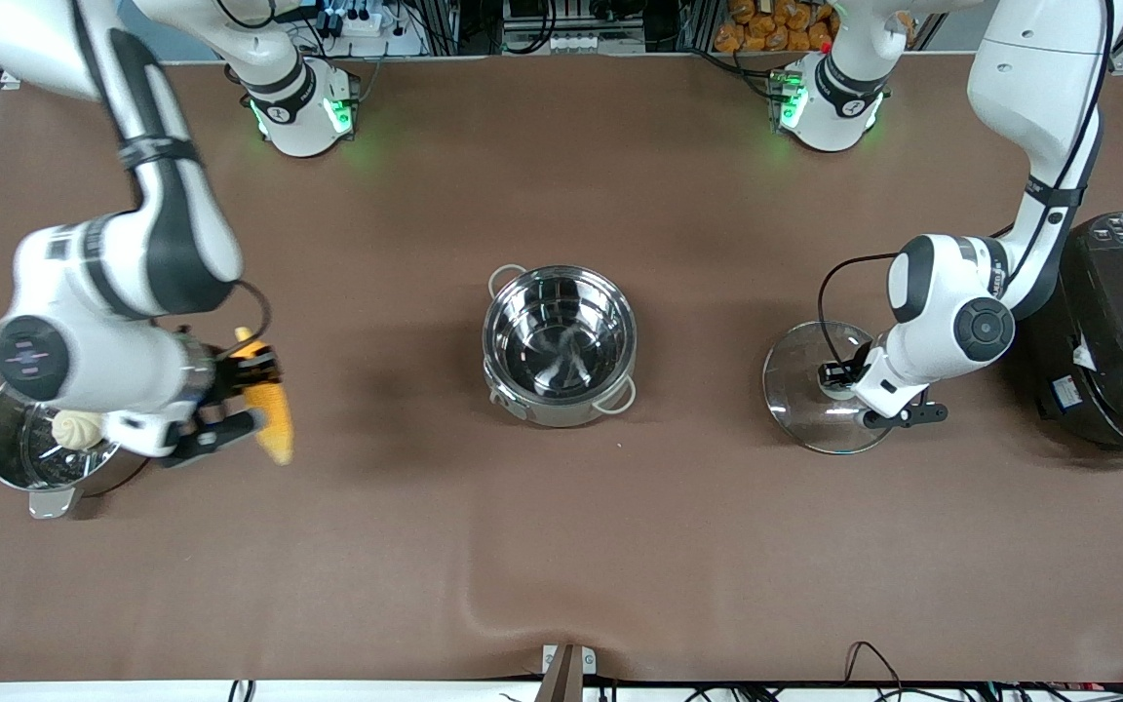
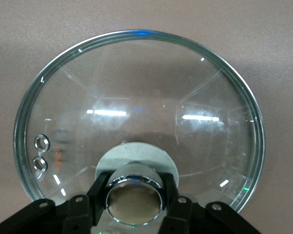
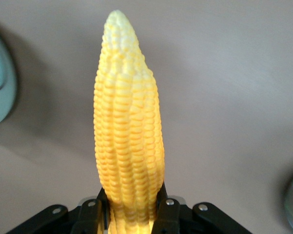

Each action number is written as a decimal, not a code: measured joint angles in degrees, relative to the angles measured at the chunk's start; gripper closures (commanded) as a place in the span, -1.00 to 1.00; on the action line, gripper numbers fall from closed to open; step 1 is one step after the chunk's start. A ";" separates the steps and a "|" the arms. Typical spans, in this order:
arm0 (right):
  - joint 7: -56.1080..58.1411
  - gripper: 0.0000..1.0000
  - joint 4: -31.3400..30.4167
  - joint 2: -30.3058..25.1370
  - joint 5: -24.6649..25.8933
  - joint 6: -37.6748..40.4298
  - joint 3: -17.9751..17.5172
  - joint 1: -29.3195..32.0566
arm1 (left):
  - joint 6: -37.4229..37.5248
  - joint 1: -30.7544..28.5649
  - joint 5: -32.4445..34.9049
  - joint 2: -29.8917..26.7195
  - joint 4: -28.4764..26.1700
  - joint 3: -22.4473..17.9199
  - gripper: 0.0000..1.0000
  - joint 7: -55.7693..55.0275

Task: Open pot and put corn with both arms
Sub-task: 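Carry the corn over the open steel pot with the right gripper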

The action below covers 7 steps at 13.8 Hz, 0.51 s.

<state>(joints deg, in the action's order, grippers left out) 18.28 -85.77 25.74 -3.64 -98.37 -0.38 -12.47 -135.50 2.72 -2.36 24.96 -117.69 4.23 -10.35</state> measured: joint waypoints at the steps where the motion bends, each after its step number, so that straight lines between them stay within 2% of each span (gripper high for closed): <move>1: 0.70 1.00 0.12 0.37 0.06 -0.30 -0.06 -3.02 | -0.01 0.01 0.00 -0.03 0.00 -0.01 -1.00 0.00; 3: 0.95 1.00 1.74 1.17 0.40 -1.56 -0.13 -9.70 | -0.31 -0.01 0.15 -0.29 0.36 -0.03 -1.00 0.00; 5: -2.65 1.00 4.11 2.43 4.63 -2.96 -0.10 -17.53 | 0.95 -0.37 2.46 -2.09 2.49 -0.26 -1.00 0.01; 7: -8.64 1.00 5.43 4.45 9.90 -4.98 -0.12 -25.45 | 10.96 -1.30 5.58 -4.76 9.36 -0.60 -1.00 0.01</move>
<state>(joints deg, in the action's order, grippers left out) 9.64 -80.34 30.19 6.26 -103.35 -0.50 -37.92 -124.55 1.42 3.22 20.20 -108.34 3.63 -10.35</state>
